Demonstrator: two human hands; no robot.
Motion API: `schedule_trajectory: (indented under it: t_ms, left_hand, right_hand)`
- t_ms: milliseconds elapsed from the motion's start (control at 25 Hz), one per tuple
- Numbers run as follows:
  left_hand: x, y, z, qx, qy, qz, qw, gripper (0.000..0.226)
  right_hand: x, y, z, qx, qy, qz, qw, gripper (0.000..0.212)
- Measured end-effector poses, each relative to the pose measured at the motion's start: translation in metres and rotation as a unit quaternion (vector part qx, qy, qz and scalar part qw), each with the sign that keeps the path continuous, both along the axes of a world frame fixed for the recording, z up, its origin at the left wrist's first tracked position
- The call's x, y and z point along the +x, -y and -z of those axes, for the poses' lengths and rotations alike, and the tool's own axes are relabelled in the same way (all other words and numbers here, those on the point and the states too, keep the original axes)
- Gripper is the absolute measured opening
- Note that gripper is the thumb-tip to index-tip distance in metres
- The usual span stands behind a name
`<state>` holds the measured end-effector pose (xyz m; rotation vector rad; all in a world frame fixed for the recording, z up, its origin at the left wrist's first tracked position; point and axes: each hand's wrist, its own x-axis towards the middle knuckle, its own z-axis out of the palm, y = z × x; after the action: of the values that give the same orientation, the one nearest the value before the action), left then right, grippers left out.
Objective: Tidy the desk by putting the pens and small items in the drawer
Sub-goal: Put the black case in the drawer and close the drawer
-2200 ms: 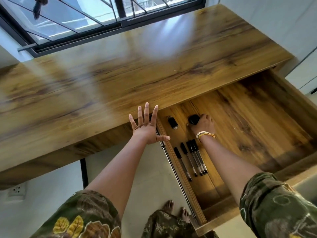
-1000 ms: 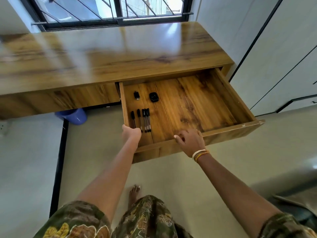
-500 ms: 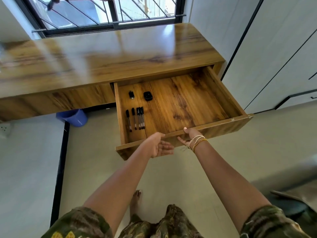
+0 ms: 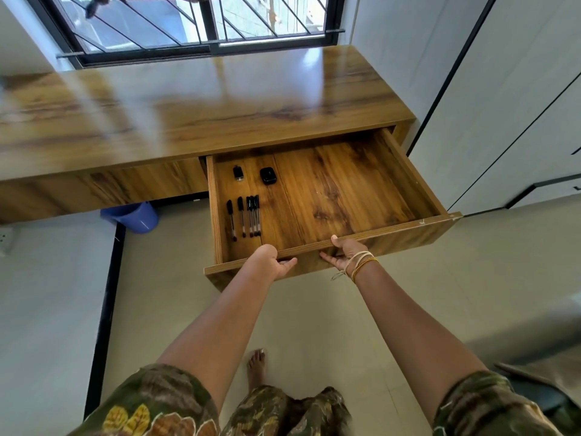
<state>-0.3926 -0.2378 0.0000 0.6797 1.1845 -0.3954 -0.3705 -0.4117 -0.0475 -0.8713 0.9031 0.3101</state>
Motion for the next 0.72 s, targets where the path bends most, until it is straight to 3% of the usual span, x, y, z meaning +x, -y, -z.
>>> schedule_trajectory:
  t_ms: [200, 400, 720]
  left_hand:
    - [0.047, -0.007, 0.004, 0.025, -0.007, 0.005, 1.000, 0.052]
    - [0.095, -0.017, 0.004, 0.037, -0.002, 0.013, 0.999, 0.051]
    - [0.173, -0.037, 0.008, 0.035, 0.026, 0.043, 0.998, 0.050]
  right_hand:
    - [0.043, -0.009, 0.001, -0.004, 0.011, 0.010, 1.000, 0.029]
    - [0.089, -0.024, 0.002, -0.026, 0.017, 0.028, 0.999, 0.050]
    - [0.171, -0.049, 0.005, -0.059, 0.025, 0.043, 0.997, 0.052]
